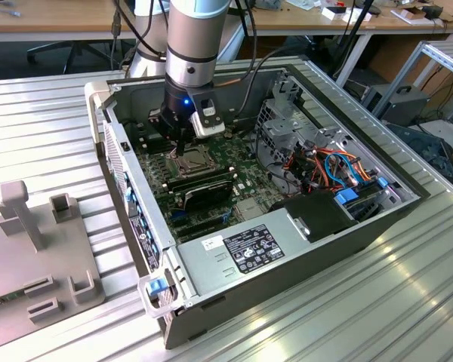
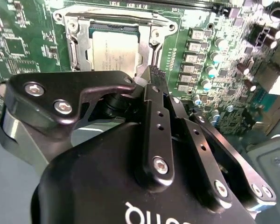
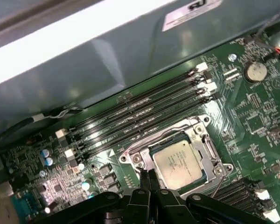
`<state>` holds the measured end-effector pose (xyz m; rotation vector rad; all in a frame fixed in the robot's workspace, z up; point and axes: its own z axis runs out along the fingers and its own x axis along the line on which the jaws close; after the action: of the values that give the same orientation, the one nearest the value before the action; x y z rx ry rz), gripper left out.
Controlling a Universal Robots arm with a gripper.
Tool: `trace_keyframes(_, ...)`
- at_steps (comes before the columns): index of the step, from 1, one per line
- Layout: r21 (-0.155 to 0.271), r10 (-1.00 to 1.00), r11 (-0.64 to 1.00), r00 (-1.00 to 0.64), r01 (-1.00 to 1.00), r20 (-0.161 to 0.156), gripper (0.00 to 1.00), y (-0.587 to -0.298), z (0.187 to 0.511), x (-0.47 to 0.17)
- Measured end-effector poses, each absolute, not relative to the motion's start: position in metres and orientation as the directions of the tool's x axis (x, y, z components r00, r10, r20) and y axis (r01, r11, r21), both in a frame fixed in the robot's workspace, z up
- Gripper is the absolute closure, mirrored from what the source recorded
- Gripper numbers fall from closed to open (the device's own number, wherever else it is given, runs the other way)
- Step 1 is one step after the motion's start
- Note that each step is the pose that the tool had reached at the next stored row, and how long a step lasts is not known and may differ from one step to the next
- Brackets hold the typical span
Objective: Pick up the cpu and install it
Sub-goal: 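Install the first cpu locking lever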
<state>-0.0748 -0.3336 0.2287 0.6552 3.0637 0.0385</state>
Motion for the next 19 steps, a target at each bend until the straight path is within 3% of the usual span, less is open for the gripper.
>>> trace_keyframes(7,0.001,0.353,0.935,-0.935,0.354,-0.013,0.89,-0.3336,0.2287,-0.0748)
trace_keyframes(19,-0.005,0.309,0.951,-0.951,0.309,-0.015,0.89,-0.3336,0.2287,-0.0749)
